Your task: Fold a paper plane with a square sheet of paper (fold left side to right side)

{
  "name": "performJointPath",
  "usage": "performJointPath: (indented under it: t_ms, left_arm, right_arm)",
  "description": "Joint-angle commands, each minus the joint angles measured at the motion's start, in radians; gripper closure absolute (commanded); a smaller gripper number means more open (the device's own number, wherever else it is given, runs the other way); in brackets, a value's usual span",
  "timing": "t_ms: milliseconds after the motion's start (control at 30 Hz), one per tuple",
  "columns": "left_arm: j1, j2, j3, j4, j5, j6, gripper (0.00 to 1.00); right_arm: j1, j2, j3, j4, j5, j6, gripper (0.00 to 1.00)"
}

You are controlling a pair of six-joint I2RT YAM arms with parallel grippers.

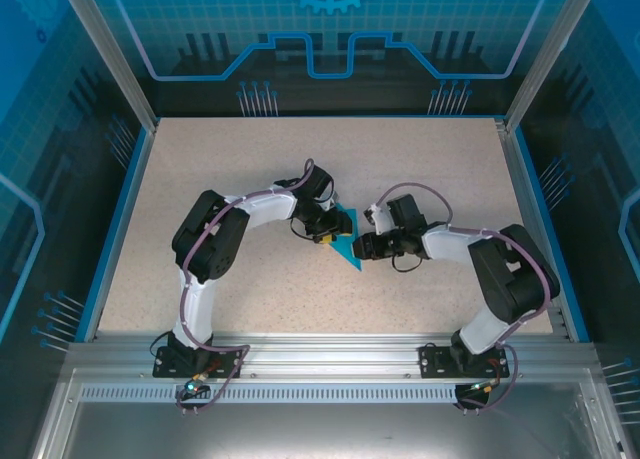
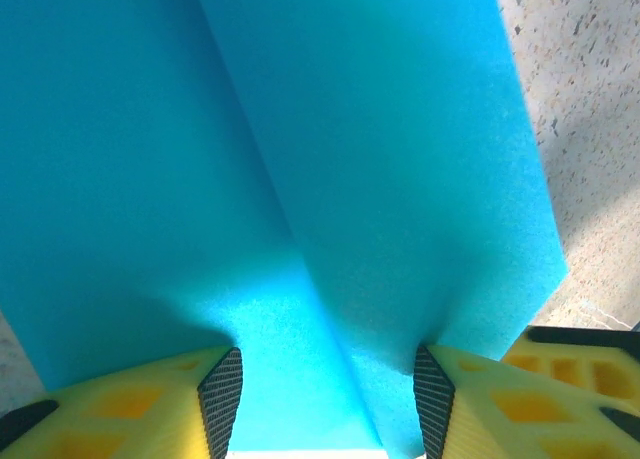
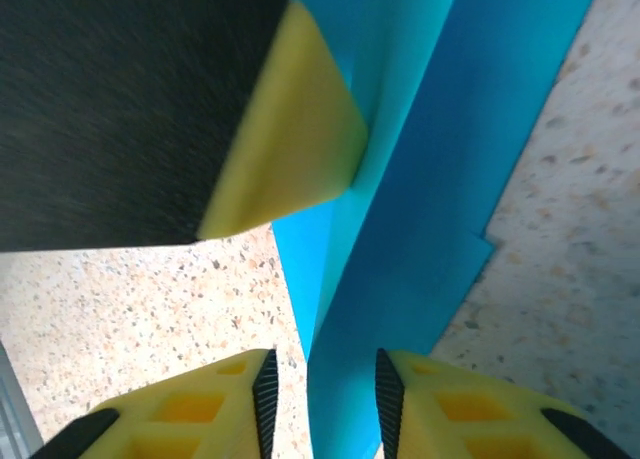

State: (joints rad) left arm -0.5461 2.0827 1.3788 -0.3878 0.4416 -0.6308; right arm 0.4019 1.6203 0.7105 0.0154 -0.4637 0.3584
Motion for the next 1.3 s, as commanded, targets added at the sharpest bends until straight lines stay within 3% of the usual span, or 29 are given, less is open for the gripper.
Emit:
performJointPath:
  t_ms: [0,333,767,1033,1267]
  left_arm:
    - [-0.009,0.059,0.0,-0.044,-0.052,-0.015,0.46]
    - [-0.008,0.056,-0.001,-0.046,-0.053,-0.017,0.46]
    - [-0.011,0.052,-0.003,-0.048,-0.057,-0.017,0.46]
    - [-0.011,0.051,-0.003,-0.049,-0.059,-0.015,0.46]
    - [-0.01,0.051,-0.004,-0.05,-0.059,-0.016,0.46]
  right_arm:
    - [-0.058,-0.044,0.042,-0.03,-0.07,-0.006,0.63]
    - [-0.123,0.09,0.117,0.062,-0.194,0.104,0.64]
    - [-0.123,0.2,0.162,0.091,-0.209,0.142,0.71]
    - [-0.124,0.231,0.196,0.06,-0.201,0.118,0.89]
    - [-0.123,0.262,0.235,-0.004,-0.172,0.075,0.91]
